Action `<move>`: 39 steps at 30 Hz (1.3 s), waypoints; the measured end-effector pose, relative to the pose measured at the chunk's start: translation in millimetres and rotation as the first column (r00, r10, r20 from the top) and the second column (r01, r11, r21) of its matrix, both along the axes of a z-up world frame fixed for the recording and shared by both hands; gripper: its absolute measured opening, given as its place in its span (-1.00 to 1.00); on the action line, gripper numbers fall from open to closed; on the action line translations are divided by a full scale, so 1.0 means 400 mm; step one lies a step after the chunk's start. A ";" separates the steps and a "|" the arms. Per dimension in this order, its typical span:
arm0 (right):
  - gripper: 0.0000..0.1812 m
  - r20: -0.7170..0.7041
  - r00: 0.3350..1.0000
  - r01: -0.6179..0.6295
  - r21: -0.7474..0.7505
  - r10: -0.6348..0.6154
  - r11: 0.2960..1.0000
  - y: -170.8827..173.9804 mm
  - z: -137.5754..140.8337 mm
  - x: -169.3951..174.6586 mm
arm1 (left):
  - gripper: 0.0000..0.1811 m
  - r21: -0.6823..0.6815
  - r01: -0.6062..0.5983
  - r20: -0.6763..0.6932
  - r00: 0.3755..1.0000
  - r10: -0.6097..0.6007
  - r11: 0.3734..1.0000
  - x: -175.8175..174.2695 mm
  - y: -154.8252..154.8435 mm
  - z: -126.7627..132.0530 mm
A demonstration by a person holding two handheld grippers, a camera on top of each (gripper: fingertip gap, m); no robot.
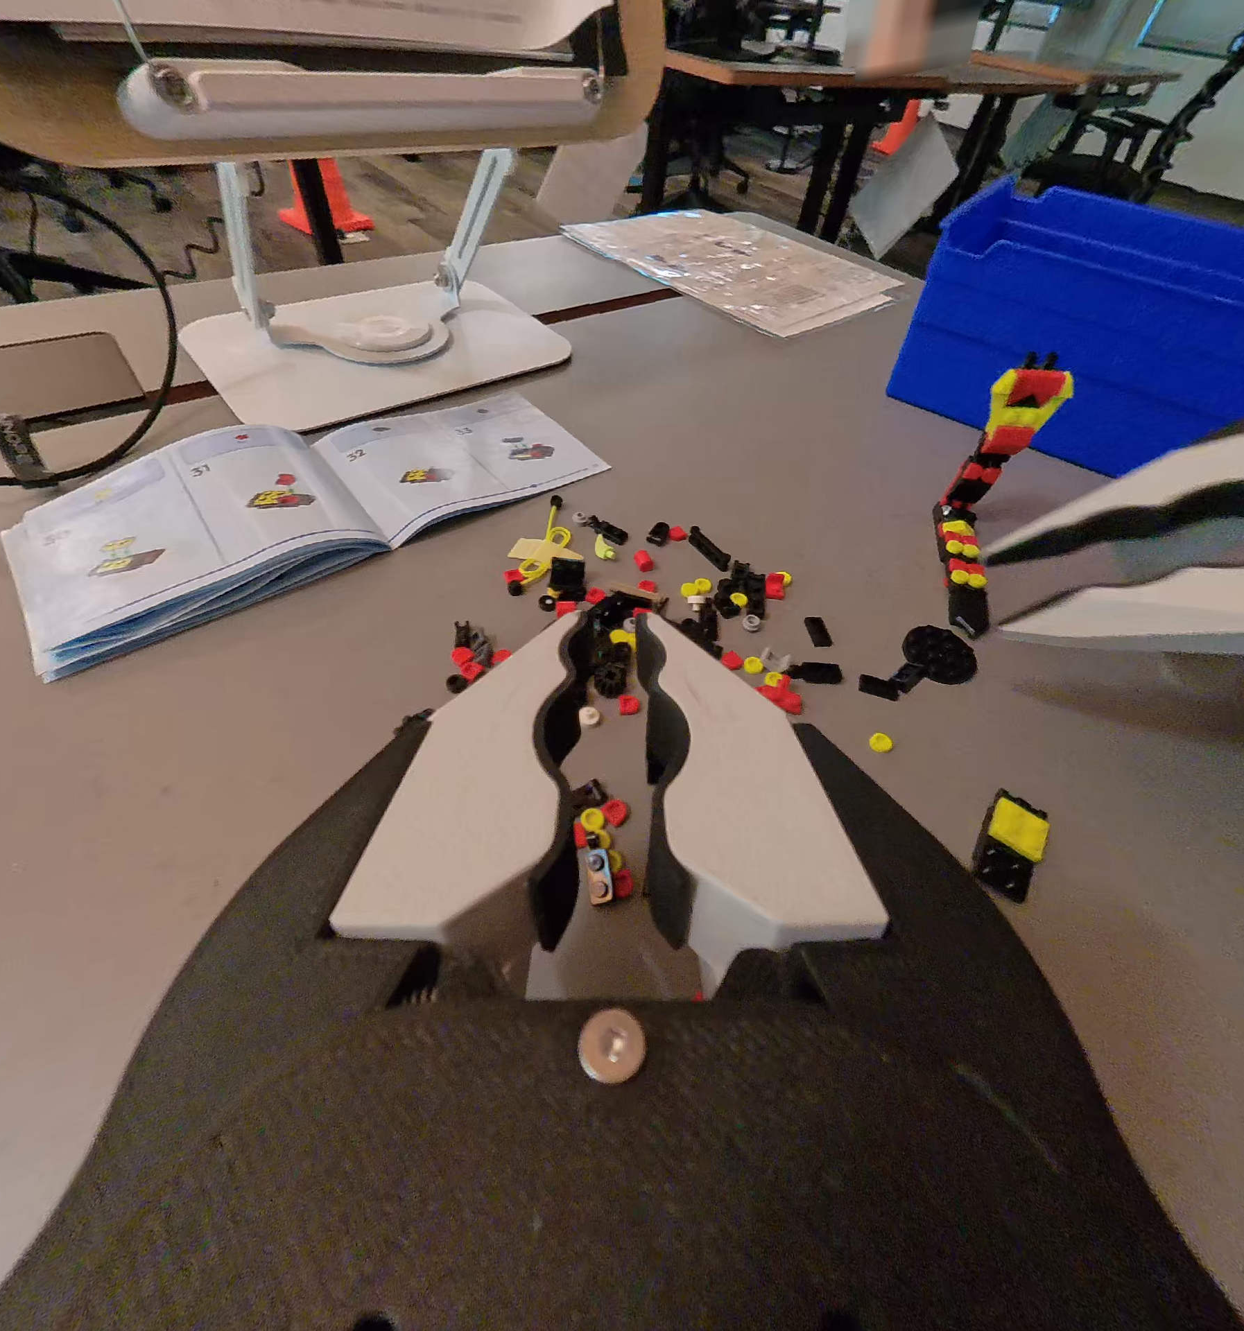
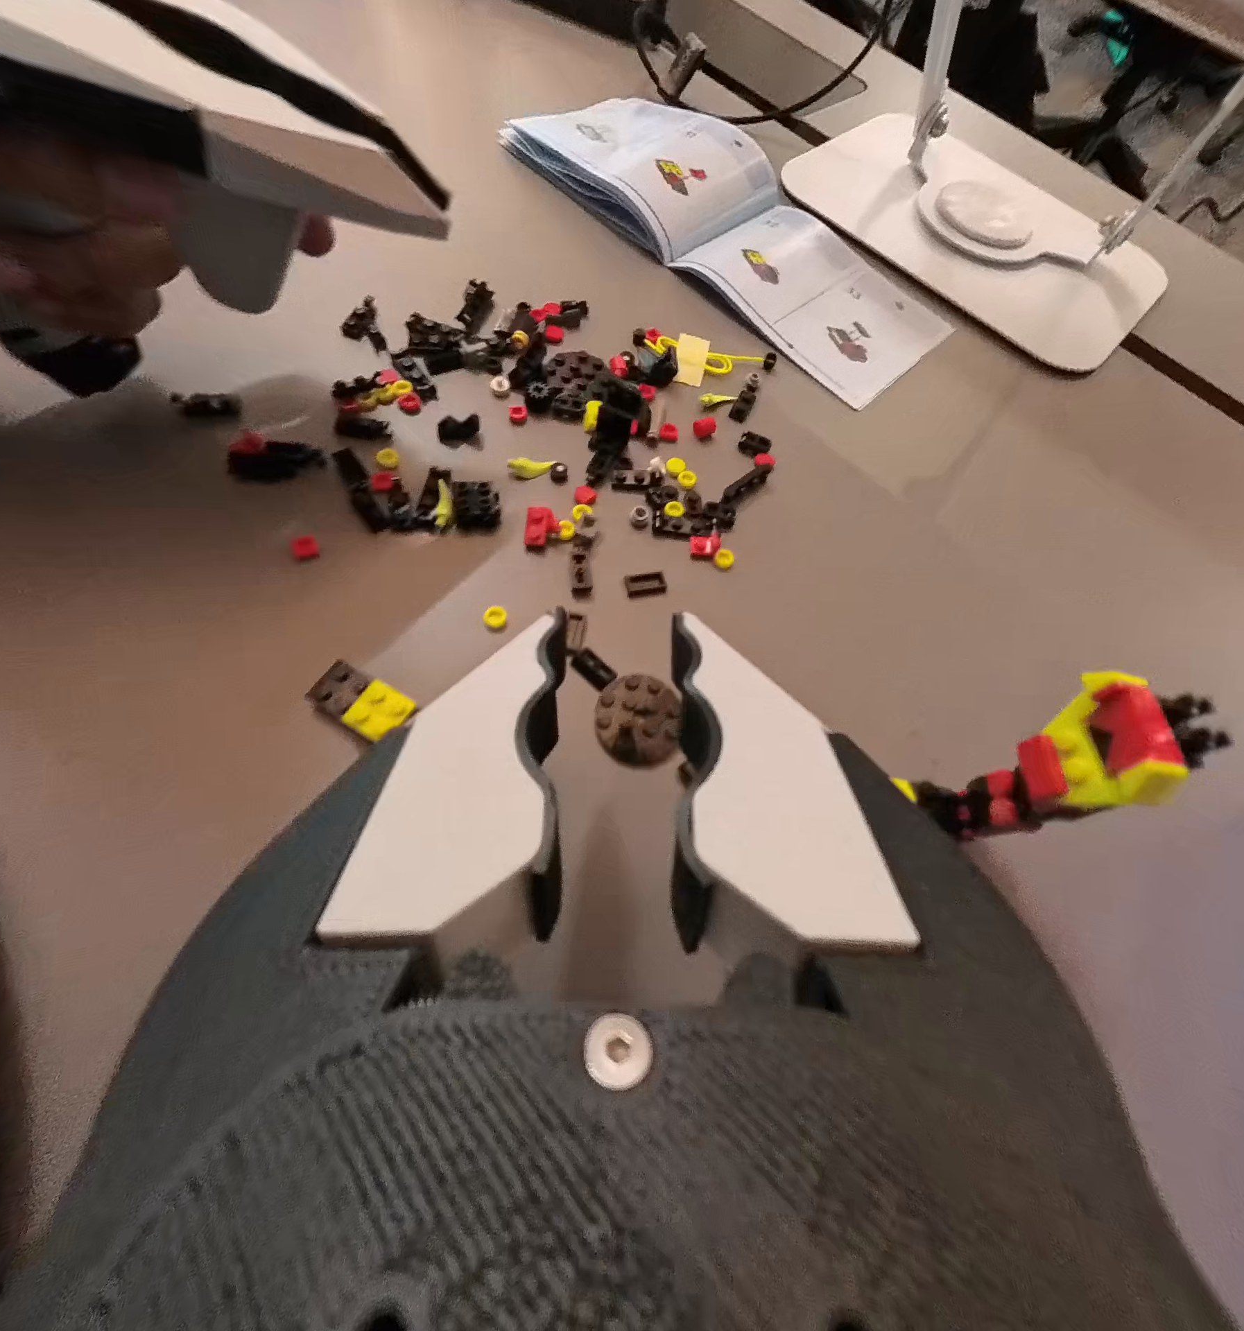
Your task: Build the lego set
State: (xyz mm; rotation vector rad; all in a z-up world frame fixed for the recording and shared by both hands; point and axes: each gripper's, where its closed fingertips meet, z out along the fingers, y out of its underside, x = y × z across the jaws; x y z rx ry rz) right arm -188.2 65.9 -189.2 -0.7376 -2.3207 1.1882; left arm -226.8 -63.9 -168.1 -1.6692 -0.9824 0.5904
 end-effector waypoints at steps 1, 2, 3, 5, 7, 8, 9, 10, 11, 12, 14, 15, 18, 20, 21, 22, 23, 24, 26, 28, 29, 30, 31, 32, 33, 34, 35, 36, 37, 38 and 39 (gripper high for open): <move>-0.70 0.005 1.000 0.008 0.007 -0.008 1.000 -0.006 -0.002 -0.017 | -0.93 -0.003 0.011 -0.002 1.000 -0.011 1.000 0.004 0.007 0.000; -0.72 0.001 1.000 0.016 0.012 -0.016 1.000 -0.013 -0.002 -0.036 | -0.93 -0.008 0.020 -0.005 1.000 -0.020 1.000 0.008 0.013 0.001; -0.76 -0.003 1.000 0.028 0.019 -0.028 0.999 -0.020 -0.003 -0.056 | -0.92 -0.013 0.029 -0.009 1.000 -0.029 1.000 0.013 0.018 0.002; -0.78 0.014 0.999 0.047 0.036 -0.047 0.998 -0.034 -0.015 -0.093 | -0.92 -0.025 0.045 -0.019 0.999 -0.045 0.999 0.022 0.027 0.006; -0.79 0.062 0.997 0.050 0.029 -0.051 0.998 -0.050 -0.033 -0.119 | -0.91 -0.038 0.062 -0.029 0.998 -0.063 0.997 0.031 0.036 0.009; -0.82 0.085 0.995 0.059 0.029 -0.061 0.998 -0.053 -0.041 -0.132 | -0.91 -0.044 0.071 -0.032 0.997 -0.073 0.996 0.036 0.041 0.009; -0.85 0.104 0.992 0.067 0.036 -0.070 0.997 -0.054 -0.050 -0.144 | -0.90 -0.050 0.079 -0.034 0.996 -0.080 0.996 0.040 0.045 0.009; -0.90 0.115 0.990 0.080 0.048 -0.085 0.996 -0.052 -0.058 -0.156 | -0.91 -0.054 0.086 -0.035 0.995 -0.088 0.995 0.044 0.050 0.008; -0.93 0.125 0.987 0.091 0.061 -0.098 0.994 -0.050 -0.067 -0.166 | -0.91 -0.058 0.095 -0.034 0.995 -0.097 0.994 0.049 0.056 0.007; -0.97 0.137 0.985 0.096 0.076 -0.106 0.992 -0.048 -0.076 -0.172 | -0.91 -0.060 0.104 -0.032 0.994 -0.106 0.993 0.053 0.060 0.006; -0.99 0.153 0.982 0.099 0.090 -0.112 0.991 -0.049 -0.088 -0.178 | -0.90 -0.062 0.122 -0.028 0.992 -0.124 0.991 0.062 0.070 0.004; -0.99 0.153 0.982 0.100 0.090 -0.113 0.991 -0.052 -0.088 -0.180 | -0.89 -0.064 0.129 -0.026 0.991 -0.131 0.990 0.066 0.074 0.003; -0.96 0.141 0.981 0.116 0.109 -0.131 0.987 -0.051 -0.089 -0.190 | -0.88 -0.072 0.148 -0.020 0.988 -0.150 0.986 0.074 0.086 -0.002; -0.94 0.153 0.979 0.122 0.112 -0.139 0.986 -0.052 -0.094 -0.193 | -0.88 -0.079 0.156 -0.016 0.987 -0.158 0.985 0.076 0.091 -0.006; -0.92 0.162 0.977 0.120 0.110 -0.137 0.987 -0.053 -0.098 -0.193 | -0.88 -0.082 0.159 -0.014 0.987 -0.160 0.984 0.077 0.093 -0.007; -0.91 0.171 0.976 0.119 0.110 -0.136 0.987 -0.054 -0.103 -0.192 | -0.88 -0.084 0.160 -0.014 0.987 -0.162 0.983 0.078 0.094 -0.008; -0.90 0.178 0.974 0.118 0.113 -0.137 0.987 -0.054 -0.108 -0.191 | -0.88 -0.086 0.161 -0.013 0.987 -0.163 0.983 0.078 0.095 -0.009; -0.88 0.183 0.973 0.119 0.118 -0.139 0.986 -0.053 -0.113 -0.191 | -0.88 -0.087 0.162 -0.011 0.987 -0.163 0.983 0.078 0.095 -0.011; -0.84 0.199 0.970 0.116 0.125 -0.139 0.985 -0.054 -0.121 -0.188 | -0.87 -0.089 0.164 -0.005 0.986 -0.165 0.982 0.077 0.095 -0.014; -0.88 0.215 0.967 0.115 0.119 -0.138 0.986 -0.056 -0.121 -0.186 | -0.86 -0.089 0.167 0.003 0.986 -0.168 0.982 0.078 0.096 -0.018; -0.91 0.221 0.966 0.111 0.117 -0.135 0.987 -0.057 -0.121 -0.184 | -0.86 -0.090 0.169 0.005 0.986 -0.169 0.981 0.078 0.097 -0.019; -0.92 0.224 0.966 0.105 0.113 -0.128 0.988 -0.058 -0.119 -0.182 | -0.86 -0.091 0.171 0.007 0.985 -0.171 0.981 0.078 0.097 -0.020; -0.92 0.225 0.967 0.096 0.104 -0.118 0.990 -0.060 -0.114 -0.179 | -0.86 -0.093 0.172 0.008 0.985 -0.172 0.981 0.079 0.098 -0.021; -0.92 0.223 0.969 0.091 0.089 -0.109 0.992 -0.063 -0.105 -0.178 | -0.86 -0.094 0.174 0.009 0.985 -0.174 0.980 0.080 0.098 -0.021; -0.92 0.216 0.971 0.089 0.068 -0.102 0.994 -0.065 -0.092 -0.179 | -0.86 -0.094 0.177 0.009 0.984 -0.176 0.980 0.080 0.098 -0.021; -0.92 0.206 0.974 0.083 0.040 -0.089 0.996 -0.070 -0.076 -0.177 | -0.86 -0.095 0.179 0.010 0.984 -0.179 0.979 0.082 0.099 -0.021; -0.93 0.195 0.978 0.072 0.002 -0.071 0.997 -0.077 -0.057 -0.175 | -0.86 -0.095 0.182 0.010 0.983 -0.181 0.979 0.082 0.099 -0.021; -0.93 0.189 0.981 0.057 -0.045 -0.047 0.997 -0.087 -0.036 -0.168 | -0.85 -0.096 0.186 0.009 0.982 -0.186 0.978 0.084 0.101 -0.020; -0.93 0.190 0.982 0.025 -0.108 -0.004 0.994 -0.104 -0.013 -0.155 | -0.85 -0.096 0.194 0.006 0.981 -0.194 0.976 0.086 0.103 -0.019; -0.93 0.193 0.980 -0.013 -0.180 0.048 0.984 -0.125 0.011 -0.137 | -0.84 -0.095 0.201 0.001 0.979 -0.202 0.975 0.089 0.106 -0.018; -0.93 0.198 0.975 -0.050 -0.251 0.102 0.967 -0.145 0.036 -0.116 | -0.83 -0.095 0.207 -0.004 0.978 -0.209 0.974 0.091 0.109 -0.015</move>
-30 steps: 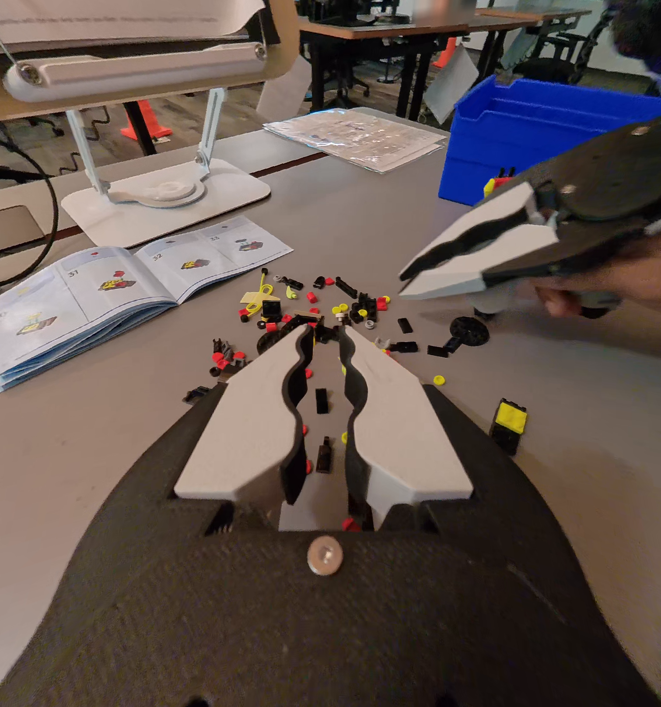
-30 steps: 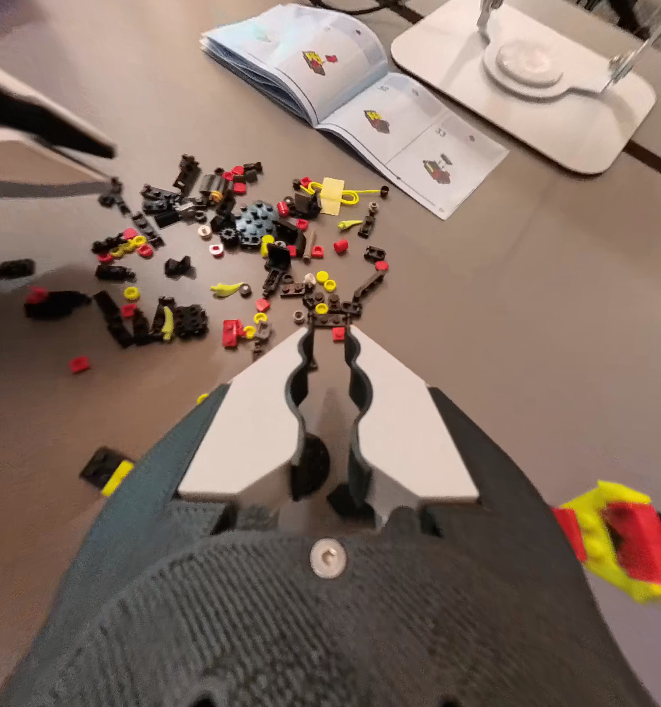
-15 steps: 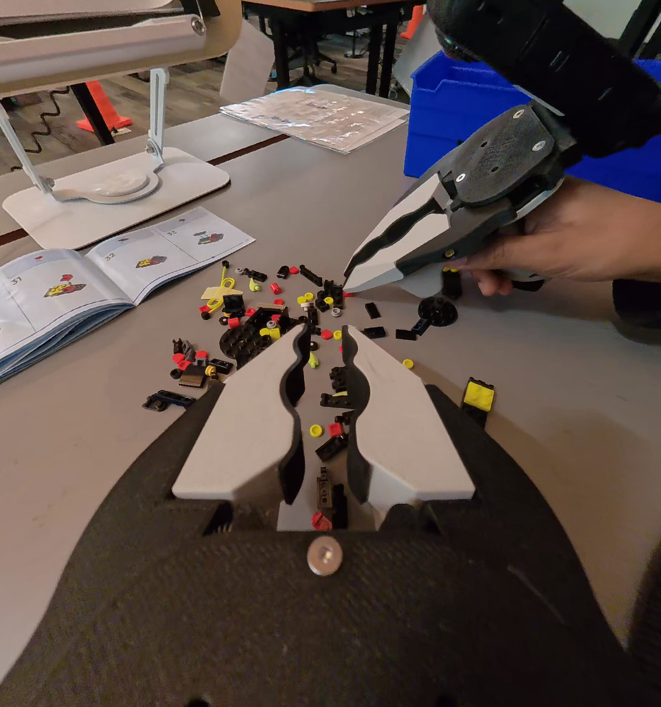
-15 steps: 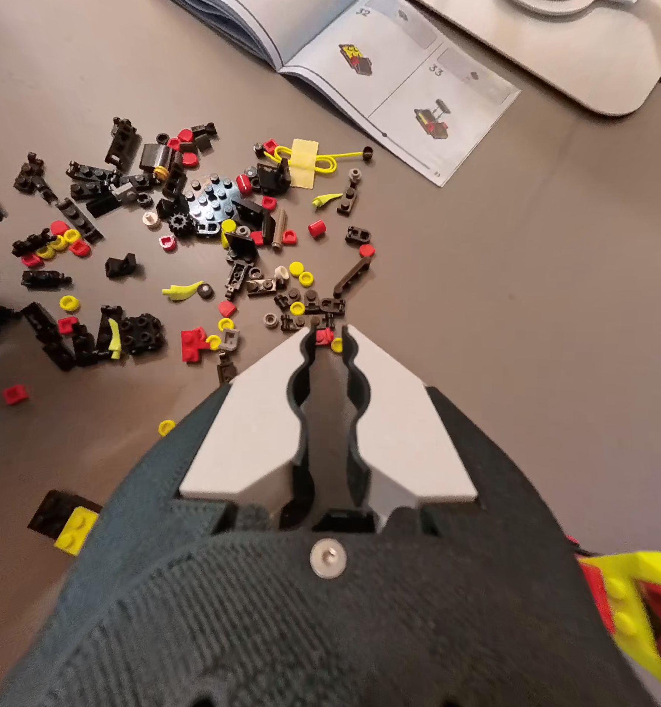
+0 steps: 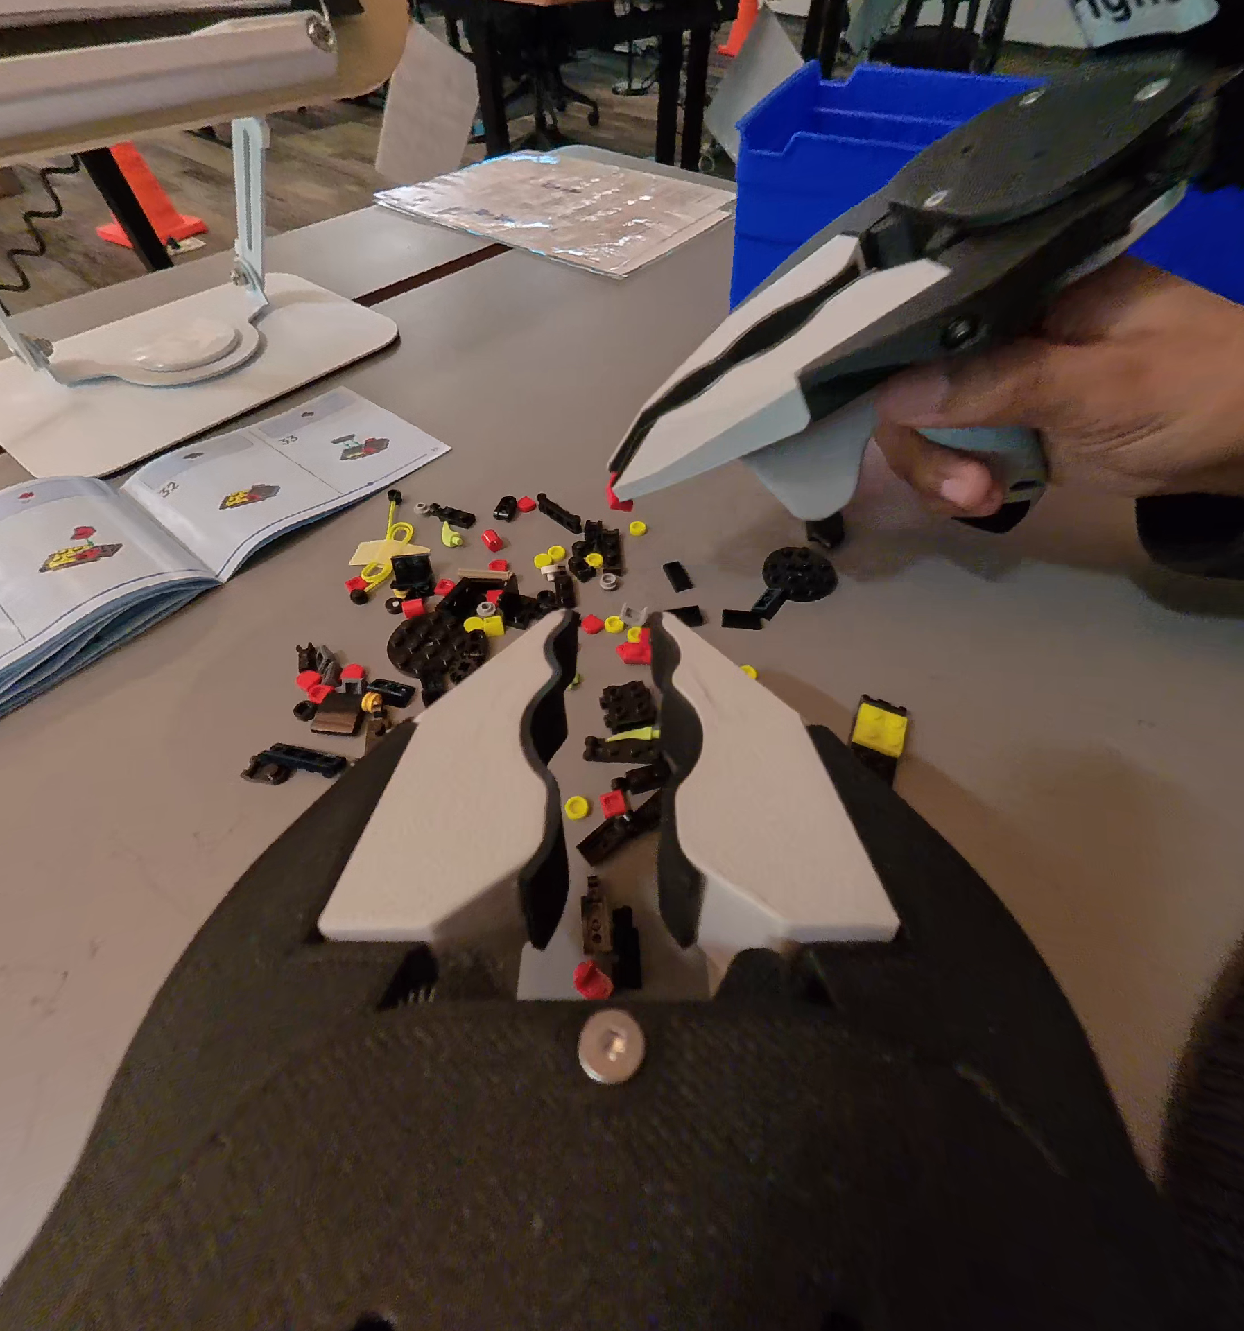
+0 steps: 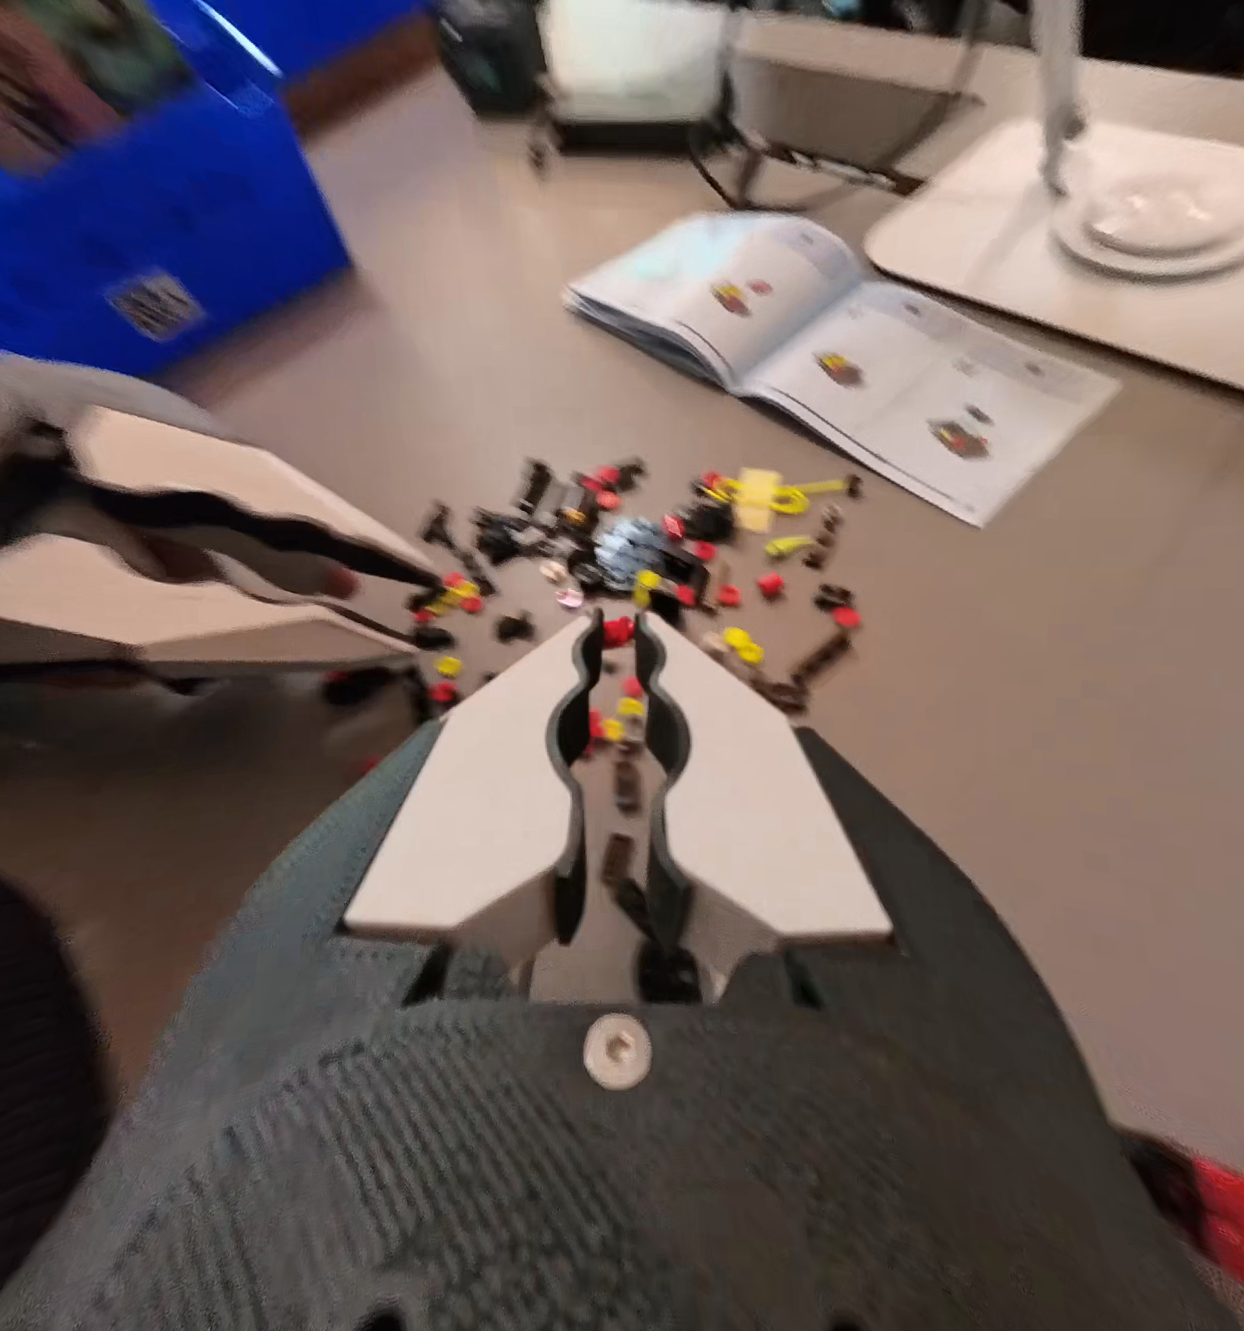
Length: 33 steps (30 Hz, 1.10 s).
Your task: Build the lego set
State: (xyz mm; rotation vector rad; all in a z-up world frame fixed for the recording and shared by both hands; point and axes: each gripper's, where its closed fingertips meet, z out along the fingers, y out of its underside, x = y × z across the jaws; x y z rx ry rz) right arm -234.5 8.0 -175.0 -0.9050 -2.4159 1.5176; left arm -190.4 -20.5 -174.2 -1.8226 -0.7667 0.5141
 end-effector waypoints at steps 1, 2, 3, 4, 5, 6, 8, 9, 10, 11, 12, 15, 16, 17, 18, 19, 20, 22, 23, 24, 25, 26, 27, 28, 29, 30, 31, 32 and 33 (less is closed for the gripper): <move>-0.98 0.016 0.999 -0.045 -0.068 0.046 0.997 -0.020 0.021 0.024 | -0.81 0.002 0.006 -0.008 1.000 -0.006 1.000 0.002 0.003 0.003; -0.99 0.037 0.995 -0.085 -0.132 0.091 0.988 -0.038 0.039 0.048 | -0.79 0.007 0.012 -0.019 1.000 -0.011 1.000 0.003 0.006 0.008; -0.99 0.060 0.990 -0.116 -0.187 0.130 0.975 -0.053 0.052 0.070 | -0.78 0.017 0.016 -0.031 0.999 -0.016 1.000 0.005 0.008 0.015; -0.98 0.080 0.986 -0.128 -0.224 0.149 0.966 -0.063 0.060 0.084 | -0.77 0.028 0.020 -0.042 0.999 -0.018 0.999 0.007 0.009 0.023; -0.99 0.094 0.983 -0.131 -0.248 0.159 0.960 -0.069 0.064 0.093 | -0.77 0.038 0.020 -0.049 0.999 -0.018 0.999 0.007 0.010 0.028; -0.99 0.103 0.980 -0.139 -0.268 0.172 0.953 -0.075 0.067 0.103 | -0.77 0.047 0.016 -0.050 0.999 -0.014 0.999 0.006 0.008 0.032; -0.99 0.116 0.974 -0.153 -0.302 0.195 0.941 -0.082 0.075 0.115 | -0.76 0.067 0.012 -0.035 0.999 -0.009 0.998 0.004 0.005 0.033; -0.99 0.124 0.971 -0.155 -0.315 0.203 0.936 -0.084 0.078 0.117 | -0.76 0.076 0.010 -0.024 1.000 -0.008 0.997 0.002 0.003 0.033; -0.99 0.135 0.969 -0.156 -0.328 0.209 0.932 -0.084 0.079 0.119 | -0.76 0.086 0.010 -0.014 1.000 -0.009 0.996 0.002 0.002 0.032; -0.99 0.145 0.966 -0.156 -0.341 0.215 0.927 -0.085 0.080 0.121 | -0.78 0.098 0.014 -0.006 1.000 -0.014 0.995 0.002 0.002 0.033; -0.99 0.153 0.964 -0.152 -0.354 0.218 0.923 -0.085 0.081 0.121 | -0.81 0.116 0.022 0.002 1.000 -0.022 0.993 0.004 0.004 0.037; -0.99 0.165 0.962 -0.141 -0.376 0.216 0.916 -0.082 0.085 0.119 | -0.98 0.183 0.051 0.018 0.998 -0.055 0.982 0.014 0.009 0.054; -0.99 0.167 0.962 -0.139 -0.379 0.216 0.915 -0.081 0.085 0.118 | -1.00 0.196 0.060 0.024 0.998 -0.066 0.979 0.016 0.011 0.056; -0.99 0.168 0.962 -0.139 -0.379 0.216 0.915 -0.080 0.084 0.118 | -0.99 0.207 0.071 0.034 0.996 -0.080 0.976 0.019 0.013 0.056; -0.99 0.168 0.962 -0.137 -0.380 0.214 0.915 -0.080 0.084 0.118 | -0.98 0.219 0.079 0.048 0.995 -0.092 0.972 0.022 0.016 0.054; -0.99 0.167 0.963 -0.136 -0.380 0.213 0.915 -0.081 0.084 0.118 | -0.94 0.232 0.084 0.064 0.993 -0.101 0.969 0.024 0.019 0.053; -0.99 0.166 0.963 -0.138 -0.379 0.214 0.915 -0.081 0.083 0.119 | -0.91 0.242 0.085 0.080 0.991 -0.107 0.966 0.025 0.022 0.051; -0.99 0.164 0.962 -0.142 -0.375 0.217 0.916 -0.084 0.081 0.122 | -0.89 0.260 0.087 0.100 0.988 -0.116 0.962 0.026 0.024 0.049; -0.99 0.162 0.962 -0.145 -0.372 0.218 0.917 -0.086 0.080 0.123 | -0.90 0.277 0.087 0.106 0.987 -0.120 0.957 0.027 0.023 0.053; -0.99 0.157 0.963 -0.146 -0.369 0.217 0.918 -0.087 0.080 0.124 | -0.92 0.299 0.089 0.115 0.985 -0.128 0.950 0.028 0.024 0.057; -0.99 0.150 0.965 -0.149 -0.367 0.217 0.918 -0.087 0.080 0.124 | -0.95 0.325 0.092 0.129 0.982 -0.140 0.941 0.029 0.024 0.061; -0.99 0.142 0.966 -0.153 -0.366 0.218 0.918 -0.087 0.082 0.125 | -0.95 0.350 0.090 0.147 0.978 -0.149 0.933 0.030 0.023 0.063; -0.99 0.136 0.966 -0.158 -0.362 0.219 0.919 -0.086 0.082 0.125 | -0.96 0.371 0.091 0.166 0.973 -0.162 0.924 0.030 0.023 0.064; -0.99 0.129 0.967 -0.163 -0.357 0.221 0.920 -0.086 0.080 0.126 | -0.96 0.386 0.090 0.185 0.967 -0.173 0.918 0.031 0.023 0.064; -0.98 0.120 0.967 -0.171 -0.355 0.226 0.919 -0.084 0.080 0.127 | -0.98 0.401 0.091 0.202 0.962 -0.184 0.912 0.032 0.024 0.064; -0.98 0.108 0.966 -0.183 -0.352 0.234 0.918 -0.083 0.082 0.129 | -0.99 0.417 0.093 0.215 0.956 -0.197 0.904 0.033 0.024 0.064; -0.98 0.097 0.965 -0.198 -0.346 0.245 0.917 -0.081 0.082 0.132 | -1.00 0.432 0.096 0.228 0.950 -0.212 0.897 0.036 0.025 0.065; -0.98 0.083 0.963 -0.217 -0.337 0.258 0.916 -0.079 0.082 0.135 | -1.00 0.445 0.101 0.241 0.943 -0.228 0.890 0.039 0.027 0.066; -0.97 0.065 0.961 -0.236 -0.326 0.270 0.916 -0.076 0.082 0.139 | -1.00 0.458 0.107 0.252 0.936 -0.245 0.882 0.042 0.029 0.066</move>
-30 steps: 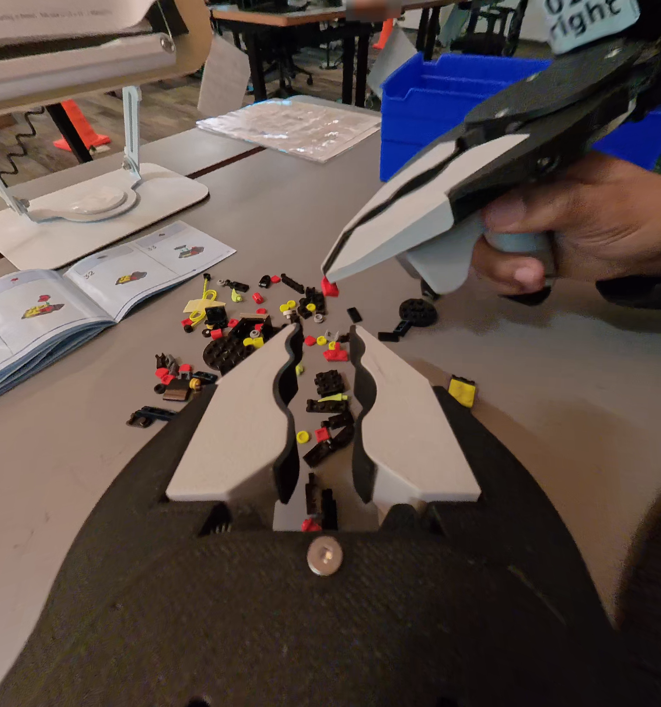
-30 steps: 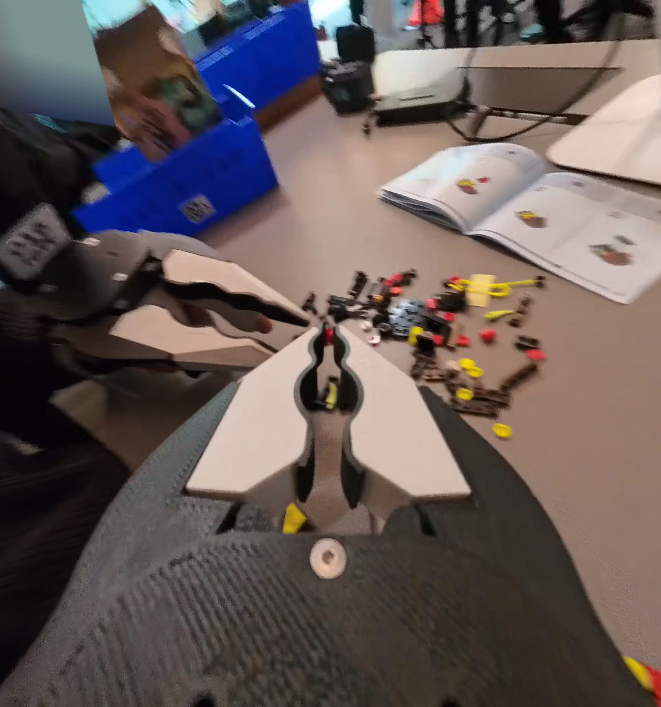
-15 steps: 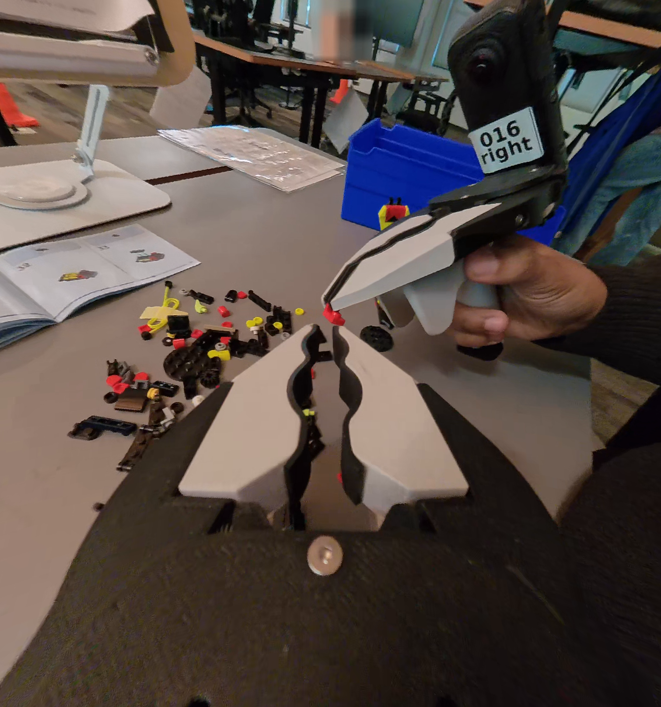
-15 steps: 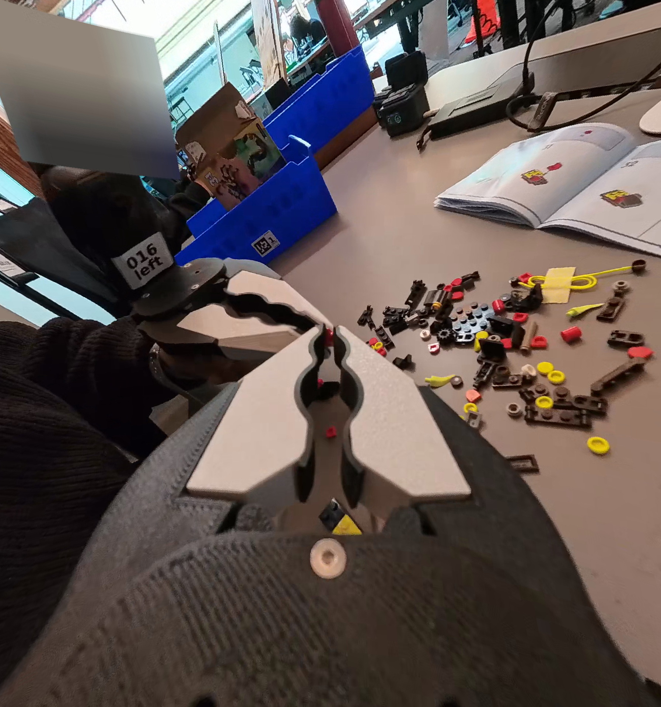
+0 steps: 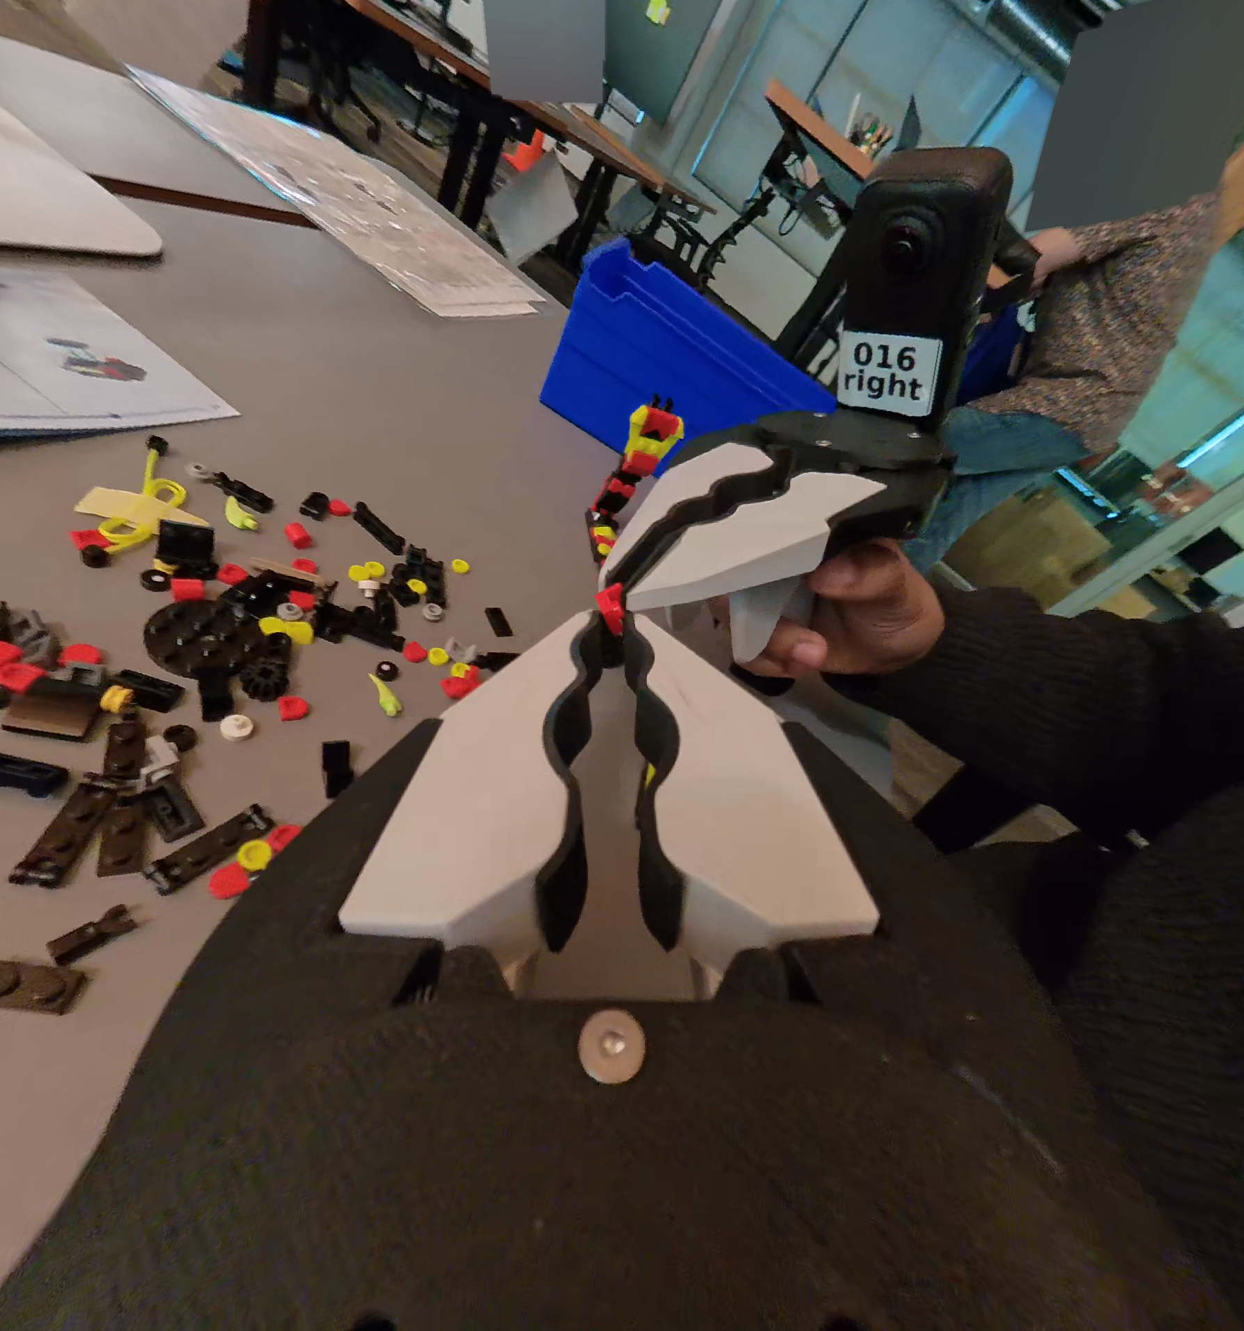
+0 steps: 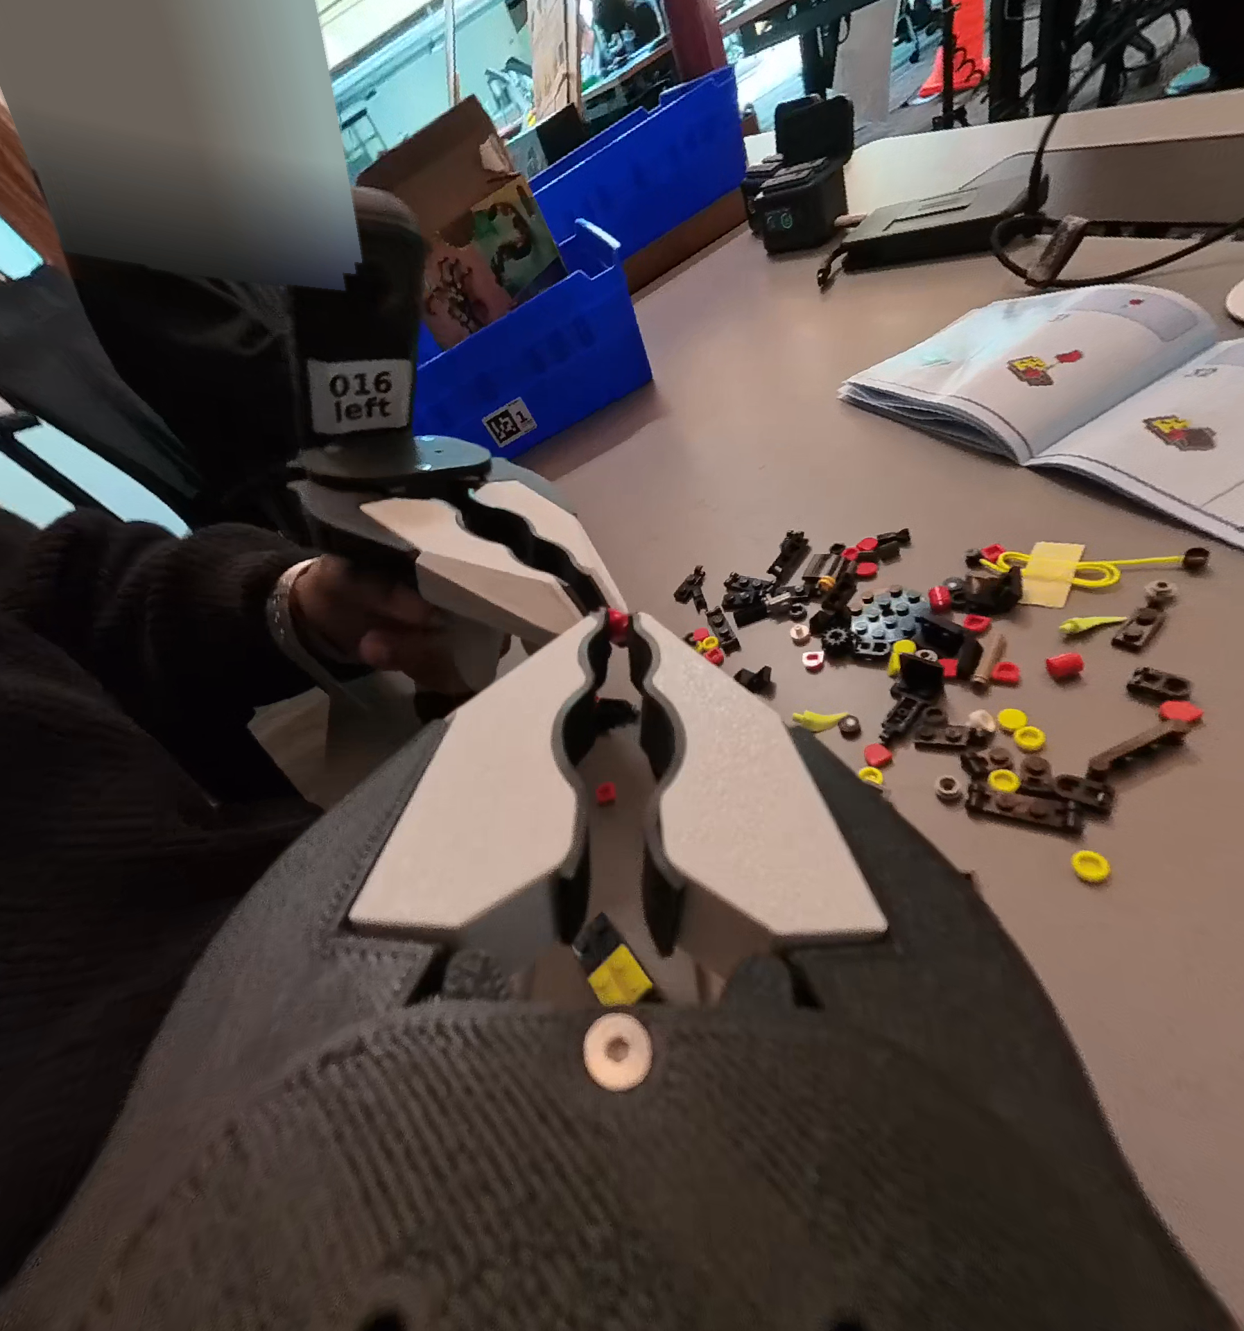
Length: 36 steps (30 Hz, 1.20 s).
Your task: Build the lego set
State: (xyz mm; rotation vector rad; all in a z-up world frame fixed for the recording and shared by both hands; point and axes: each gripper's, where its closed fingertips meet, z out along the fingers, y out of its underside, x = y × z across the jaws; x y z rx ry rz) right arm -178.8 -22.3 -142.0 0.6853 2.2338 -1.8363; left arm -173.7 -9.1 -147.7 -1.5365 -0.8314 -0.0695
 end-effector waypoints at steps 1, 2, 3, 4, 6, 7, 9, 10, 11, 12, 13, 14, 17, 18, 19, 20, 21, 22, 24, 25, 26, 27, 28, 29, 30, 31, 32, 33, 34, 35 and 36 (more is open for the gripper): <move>-0.97 -0.025 1.000 -0.012 0.010 0.012 1.000 0.003 0.000 0.004 | -1.00 0.013 0.013 0.014 1.000 -0.013 1.000 0.003 0.002 0.001; -0.96 -0.056 0.998 -0.020 0.023 0.021 1.000 0.006 0.001 0.007 | -1.00 0.024 0.027 0.029 0.999 -0.028 0.999 0.006 0.004 0.001; -0.92 -0.095 0.995 -0.022 0.042 0.025 0.999 0.011 0.000 0.008 | -1.00 0.036 0.041 0.043 0.998 -0.042 0.999 0.009 0.006 0.001; -0.88 -0.144 0.989 -0.024 0.064 0.033 0.998 0.016 0.001 0.008 | -1.00 0.045 0.051 0.057 0.997 -0.054 0.998 0.011 0.007 0.000; -0.75 -0.270 0.961 -0.029 0.124 0.062 0.992 0.028 0.002 0.011 | -1.00 0.068 0.065 0.084 0.994 -0.071 0.996 0.013 0.006 0.001; -0.73 -0.343 0.936 -0.022 0.159 0.076 0.987 0.035 0.003 0.011 | -1.00 0.076 0.070 0.097 0.992 -0.077 0.995 0.013 0.005 0.001; -0.71 -0.481 0.869 -0.003 0.227 0.115 0.974 0.046 0.005 0.016 | -1.00 0.091 0.097 0.128 0.986 -0.108 0.991 0.020 0.006 -0.003; -0.71 -0.538 0.831 0.004 0.261 0.142 0.965 0.049 0.004 0.021 | -1.00 0.098 0.124 0.151 0.979 -0.138 0.987 0.027 0.009 -0.008; -0.72 -0.581 0.794 -0.001 0.293 0.179 0.956 0.050 0.001 0.033 | -1.00 0.103 0.160 0.177 0.968 -0.177 0.982 0.038 0.015 -0.014; -0.73 -0.609 0.762 -0.014 0.324 0.220 0.946 0.048 -0.005 0.048 | -1.00 0.110 0.201 0.202 0.954 -0.220 0.973 0.052 0.020 -0.019; -0.73 -0.622 0.738 -0.035 0.355 0.263 0.934 0.044 -0.014 0.065 | -1.00 0.122 0.236 0.226 0.939 -0.258 0.964 0.064 0.025 -0.023; -0.75 -0.623 0.720 -0.062 0.383 0.307 0.922 0.040 -0.023 0.085 | -1.00 0.141 0.264 0.248 0.924 -0.292 0.954 0.075 0.029 -0.024; -0.79 -0.623 0.687 -0.107 0.422 0.374 0.900 0.031 -0.034 0.122 | -1.00 0.192 0.332 0.292 0.879 -0.376 0.924 0.104 0.033 -0.021; -0.83 -0.628 0.679 -0.110 0.427 0.382 0.897 0.030 -0.033 0.128 | -1.00 0.192 0.353 0.297 0.868 -0.398 0.915 0.113 0.034 -0.024; -0.86 -0.630 0.672 -0.113 0.433 0.390 0.894 0.030 -0.033 0.132 | -1.00 0.189 0.373 0.296 0.860 -0.415 0.908 0.120 0.034 -0.026; -0.86 -0.630 0.668 -0.117 0.437 0.396 0.892 0.030 -0.033 0.136 | -1.00 0.188 0.383 0.293 0.857 -0.424 0.904 0.124 0.035 -0.025; -0.86 -0.630 0.667 -0.118 0.436 0.396 0.892 0.030 -0.031 0.138 | -1.00 0.191 0.388 0.291 0.855 -0.430 0.902 0.126 0.035 -0.023; -0.87 -0.630 0.668 -0.120 0.433 0.396 0.893 0.030 -0.029 0.139 | -1.00 0.197 0.393 0.290 0.852 -0.436 0.898 0.127 0.034 -0.021; -0.86 -0.625 0.673 -0.125 0.430 0.395 0.894 0.032 -0.027 0.140 | -1.00 0.207 0.396 0.292 0.848 -0.443 0.895 0.129 0.033 -0.019; -0.87 -0.622 0.676 -0.126 0.430 0.395 0.894 0.033 -0.027 0.140 | -1.00 0.210 0.396 0.294 0.846 -0.444 0.894 0.129 0.033 -0.020; -0.87 -0.619 0.679 -0.128 0.430 0.395 0.894 0.033 -0.028 0.140 | -1.00 0.212 0.397 0.295 0.845 -0.446 0.893 0.129 0.032 -0.020; -0.87 -0.617 0.681 -0.128 0.430 0.394 0.894 0.034 -0.028 0.139 | -1.00 0.213 0.398 0.295 0.844 -0.447 0.892 0.128 0.031 -0.020; -0.90 -0.617 0.684 -0.124 0.429 0.390 0.895 0.035 -0.027 0.137 | -1.00 0.214 0.400 0.294 0.844 -0.449 0.891 0.129 0.030 -0.020; -0.92 -0.619 0.683 -0.119 0.428 0.387 0.896 0.037 -0.026 0.135 | -1.00 0.213 0.402 0.293 0.843 -0.451 0.890 0.129 0.029 -0.020; -0.94 -0.621 0.684 -0.116 0.427 0.384 0.897 0.038 -0.025 0.132 | -1.00 0.210 0.401 0.292 0.845 -0.448 0.892 0.128 0.029 -0.021; -0.94 -0.618 0.687 -0.117 0.425 0.382 0.898 0.039 -0.025 0.132 | -1.00 0.205 0.401 0.288 0.847 -0.447 0.893 0.128 0.029 -0.021; -0.92 -0.613 0.691 -0.123 0.424 0.384 0.897 0.039 -0.026 0.132 | -1.00 0.195 0.410 0.282 0.847 -0.451 0.891 0.132 0.030 -0.022; -0.91 -0.606 0.695 -0.130 0.425 0.388 0.896 0.040 -0.027 0.134 | -1.00 0.180 0.418 0.275 0.848 -0.453 0.891 0.135 0.031 -0.024; -0.90 -0.602 0.697 -0.133 0.426 0.390 0.895 0.041 -0.028 0.134 | -1.00 0.167 0.421 0.269 0.850 -0.452 0.891 0.136 0.031 -0.026; -0.90 -0.601 0.697 -0.135 0.426 0.392 0.894 0.041 -0.028 0.135 | -1.00 0.160 0.422 0.266 0.852 -0.451 0.892 0.137 0.032 -0.026; -0.91 -0.599 0.697 -0.139 0.426 0.394 0.894 0.041 -0.029 0.137 | -1.00 0.160 0.423 0.266 0.851 -0.452 0.892 0.137 0.032 -0.026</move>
